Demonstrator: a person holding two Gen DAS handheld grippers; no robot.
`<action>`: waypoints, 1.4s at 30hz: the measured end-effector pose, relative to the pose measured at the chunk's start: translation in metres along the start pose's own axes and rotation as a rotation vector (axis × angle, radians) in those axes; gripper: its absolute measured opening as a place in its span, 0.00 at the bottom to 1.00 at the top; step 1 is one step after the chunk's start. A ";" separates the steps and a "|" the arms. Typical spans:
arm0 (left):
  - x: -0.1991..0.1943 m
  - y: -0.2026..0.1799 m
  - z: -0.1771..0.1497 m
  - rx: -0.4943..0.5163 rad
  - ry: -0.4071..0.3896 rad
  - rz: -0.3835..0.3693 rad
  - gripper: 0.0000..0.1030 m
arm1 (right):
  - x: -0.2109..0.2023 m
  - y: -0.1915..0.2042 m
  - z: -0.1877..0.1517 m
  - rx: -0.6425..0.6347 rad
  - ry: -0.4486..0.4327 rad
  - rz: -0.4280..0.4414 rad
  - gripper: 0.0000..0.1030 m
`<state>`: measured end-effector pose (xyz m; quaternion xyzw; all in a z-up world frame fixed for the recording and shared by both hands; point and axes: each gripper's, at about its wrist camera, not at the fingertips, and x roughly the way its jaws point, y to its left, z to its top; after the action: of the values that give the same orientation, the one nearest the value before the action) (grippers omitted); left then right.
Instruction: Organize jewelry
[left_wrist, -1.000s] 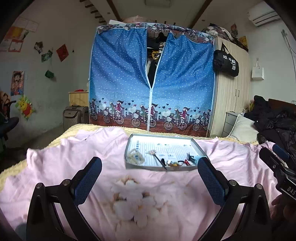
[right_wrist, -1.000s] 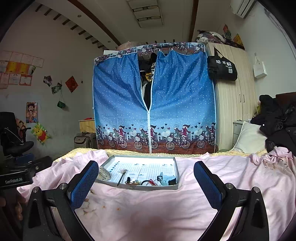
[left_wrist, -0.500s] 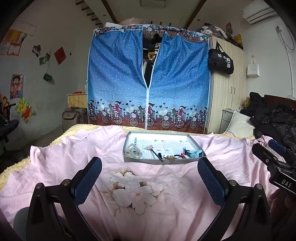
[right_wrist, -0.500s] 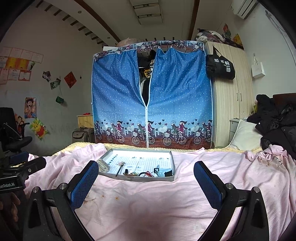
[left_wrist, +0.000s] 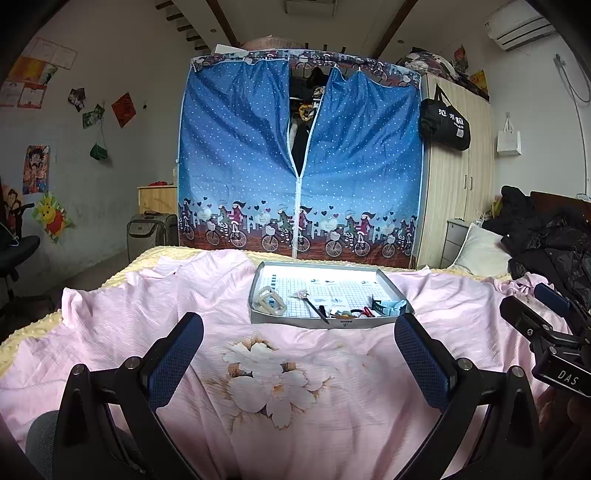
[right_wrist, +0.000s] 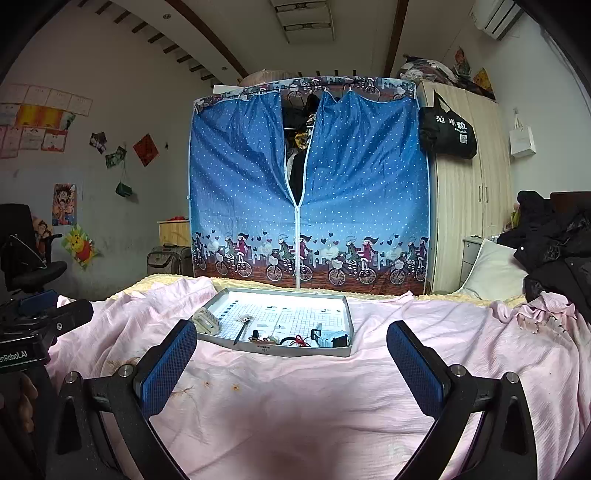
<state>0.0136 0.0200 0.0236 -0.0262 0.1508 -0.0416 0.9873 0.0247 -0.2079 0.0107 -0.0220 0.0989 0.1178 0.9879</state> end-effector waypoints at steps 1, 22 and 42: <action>0.000 0.000 0.000 0.001 0.000 -0.001 0.99 | 0.000 0.000 0.000 0.000 0.000 0.002 1.00; 0.000 -0.002 -0.001 0.004 -0.002 -0.003 0.99 | 0.000 0.000 0.000 0.000 0.001 0.003 1.00; 0.000 -0.003 0.000 0.016 -0.005 -0.008 0.99 | 0.000 0.000 0.000 0.004 0.001 0.002 1.00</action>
<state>0.0129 0.0170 0.0236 -0.0188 0.1481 -0.0467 0.9877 0.0246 -0.2085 0.0106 -0.0199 0.0997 0.1184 0.9878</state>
